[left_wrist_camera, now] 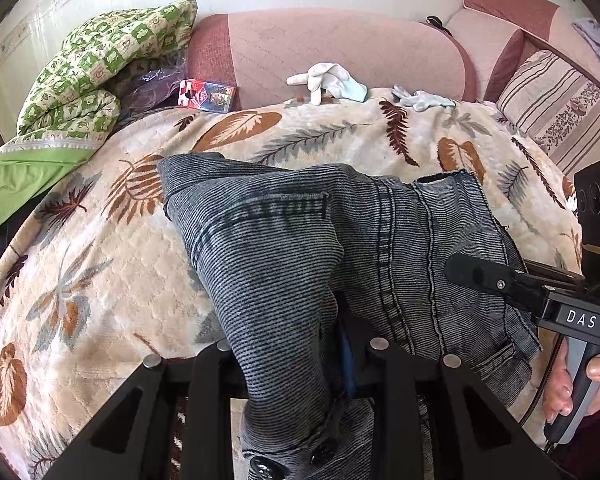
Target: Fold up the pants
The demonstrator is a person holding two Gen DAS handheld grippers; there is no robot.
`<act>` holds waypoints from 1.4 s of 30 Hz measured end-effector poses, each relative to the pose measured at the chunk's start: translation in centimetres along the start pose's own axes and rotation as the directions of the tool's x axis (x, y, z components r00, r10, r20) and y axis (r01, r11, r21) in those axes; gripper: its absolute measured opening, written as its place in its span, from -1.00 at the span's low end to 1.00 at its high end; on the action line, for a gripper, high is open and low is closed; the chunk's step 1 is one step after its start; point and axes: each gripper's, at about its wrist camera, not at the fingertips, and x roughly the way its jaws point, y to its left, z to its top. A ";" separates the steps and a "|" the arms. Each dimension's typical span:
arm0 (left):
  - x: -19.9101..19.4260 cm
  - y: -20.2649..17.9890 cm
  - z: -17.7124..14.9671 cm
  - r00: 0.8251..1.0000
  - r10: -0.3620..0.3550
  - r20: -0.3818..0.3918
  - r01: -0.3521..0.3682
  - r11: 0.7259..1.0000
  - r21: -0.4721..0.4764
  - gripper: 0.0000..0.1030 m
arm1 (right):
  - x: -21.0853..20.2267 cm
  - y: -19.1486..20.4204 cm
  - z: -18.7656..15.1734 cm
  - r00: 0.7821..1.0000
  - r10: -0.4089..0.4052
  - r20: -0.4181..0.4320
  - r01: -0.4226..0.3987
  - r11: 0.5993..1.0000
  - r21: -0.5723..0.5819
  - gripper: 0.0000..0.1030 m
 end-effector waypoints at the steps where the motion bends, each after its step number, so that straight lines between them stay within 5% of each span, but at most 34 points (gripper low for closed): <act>1: 0.1 0.0 0.0 1.000 0.000 -0.002 0.000 1.000 -0.002 -0.41 | 0.1 0.0 0.0 1.000 -0.001 -0.003 0.001 1.000 -0.001 -0.29; 28: 3.2 1.0 -0.2 0.999 0.037 -0.028 -0.038 0.999 -0.027 -0.18 | 2.2 -1.3 0.2 0.997 -0.061 -0.054 0.063 0.998 0.029 -0.24; 42: 4.8 1.9 -0.7 0.989 0.138 -0.052 -0.142 0.987 -0.071 0.66 | 3.2 -1.9 -0.3 0.988 -0.119 -0.101 0.124 0.991 0.043 -0.05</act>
